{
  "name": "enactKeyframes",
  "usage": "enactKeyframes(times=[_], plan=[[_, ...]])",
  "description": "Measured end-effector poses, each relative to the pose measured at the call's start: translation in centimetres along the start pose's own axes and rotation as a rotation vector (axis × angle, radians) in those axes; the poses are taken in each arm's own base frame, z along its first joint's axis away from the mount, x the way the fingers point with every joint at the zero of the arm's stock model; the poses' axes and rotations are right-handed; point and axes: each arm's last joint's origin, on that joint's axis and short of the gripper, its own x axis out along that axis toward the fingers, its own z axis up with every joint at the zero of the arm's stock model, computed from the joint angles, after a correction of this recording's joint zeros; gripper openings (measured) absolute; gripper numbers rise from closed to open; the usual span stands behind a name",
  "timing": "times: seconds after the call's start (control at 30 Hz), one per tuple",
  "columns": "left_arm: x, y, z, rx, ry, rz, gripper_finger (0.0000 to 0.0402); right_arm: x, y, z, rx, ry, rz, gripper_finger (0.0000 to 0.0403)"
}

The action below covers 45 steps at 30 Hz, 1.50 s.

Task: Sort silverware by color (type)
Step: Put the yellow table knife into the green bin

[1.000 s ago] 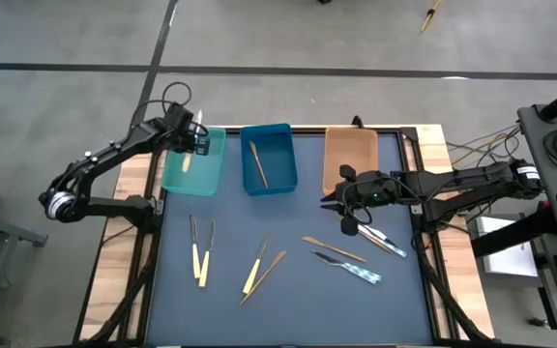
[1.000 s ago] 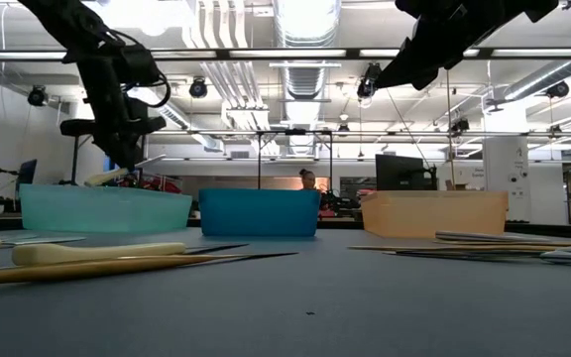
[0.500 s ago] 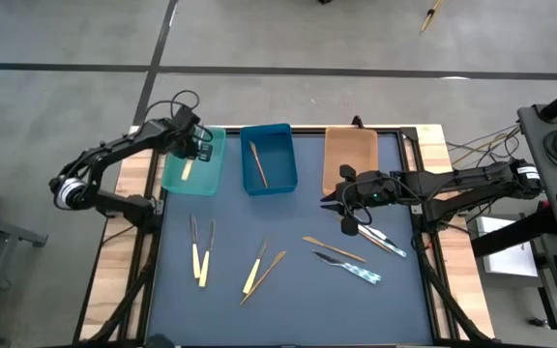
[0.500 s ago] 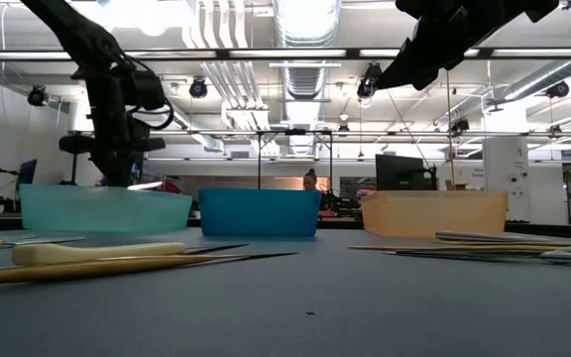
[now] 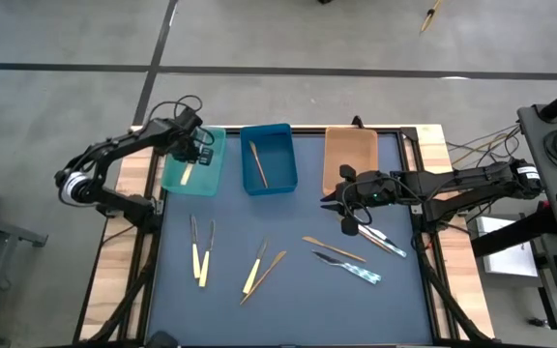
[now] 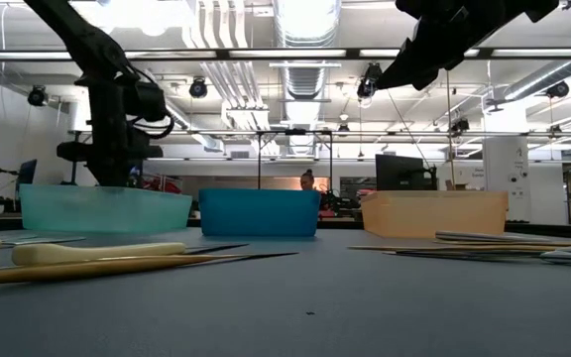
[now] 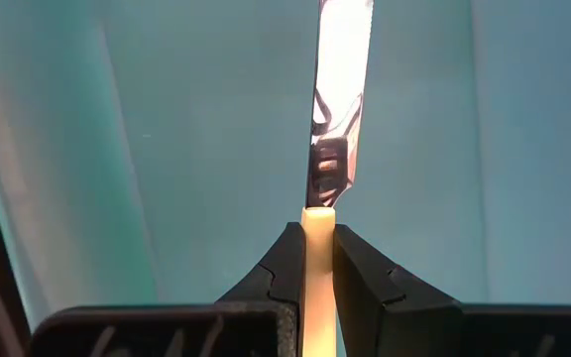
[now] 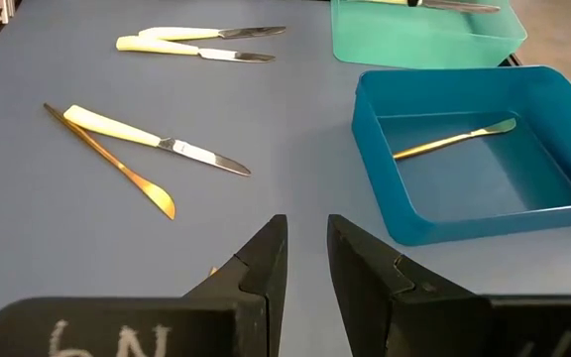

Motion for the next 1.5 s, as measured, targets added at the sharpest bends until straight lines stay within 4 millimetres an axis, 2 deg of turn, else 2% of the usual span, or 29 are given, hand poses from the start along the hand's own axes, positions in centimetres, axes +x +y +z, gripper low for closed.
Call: enactKeyframes(times=[0.5,1.5], plan=[[2.1,-0.3,0.5,-0.013,0.071,0.022,0.0015,0.0,0.0,0.0,-0.002,0.002,0.0,0.0068],[2.2,-0.3,0.8,-0.067,0.034,0.051,0.0021,0.0,0.0,-0.1,-0.004,0.003,0.0,0.0068]])
